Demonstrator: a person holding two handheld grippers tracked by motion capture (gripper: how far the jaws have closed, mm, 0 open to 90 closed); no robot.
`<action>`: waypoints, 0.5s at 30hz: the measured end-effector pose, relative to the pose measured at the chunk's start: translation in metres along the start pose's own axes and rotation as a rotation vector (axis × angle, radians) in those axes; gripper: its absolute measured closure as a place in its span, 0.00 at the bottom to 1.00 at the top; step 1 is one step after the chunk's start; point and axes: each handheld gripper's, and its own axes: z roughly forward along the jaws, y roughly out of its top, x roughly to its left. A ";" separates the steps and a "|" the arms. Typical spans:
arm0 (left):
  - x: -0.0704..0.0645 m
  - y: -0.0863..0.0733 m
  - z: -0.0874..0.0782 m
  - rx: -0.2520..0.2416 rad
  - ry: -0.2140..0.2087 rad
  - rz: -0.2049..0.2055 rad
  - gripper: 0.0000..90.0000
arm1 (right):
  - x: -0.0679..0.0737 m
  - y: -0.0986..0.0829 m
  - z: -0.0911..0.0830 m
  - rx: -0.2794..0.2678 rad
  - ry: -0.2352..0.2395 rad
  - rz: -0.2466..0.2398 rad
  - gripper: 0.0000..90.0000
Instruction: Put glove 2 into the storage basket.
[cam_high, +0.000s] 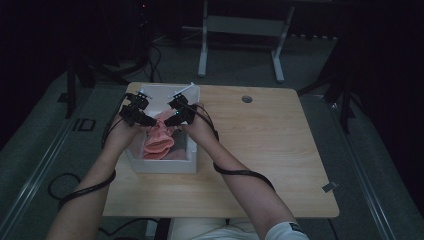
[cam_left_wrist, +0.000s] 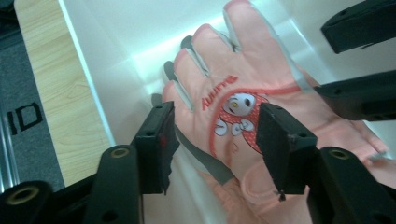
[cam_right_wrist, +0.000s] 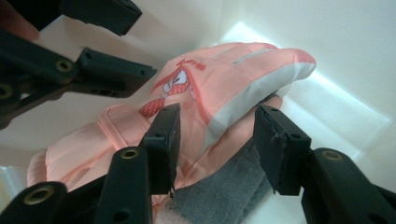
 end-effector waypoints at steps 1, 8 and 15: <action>-0.001 0.000 -0.001 -0.001 0.005 0.006 0.51 | 0.000 0.000 0.000 0.004 0.006 0.006 0.59; -0.003 -0.002 -0.014 -0.063 -0.027 -0.014 0.47 | -0.008 -0.003 -0.021 -0.060 0.043 0.019 0.55; -0.022 0.001 -0.033 -0.184 -0.153 -0.001 0.26 | -0.028 -0.013 -0.069 -0.161 0.084 0.014 0.35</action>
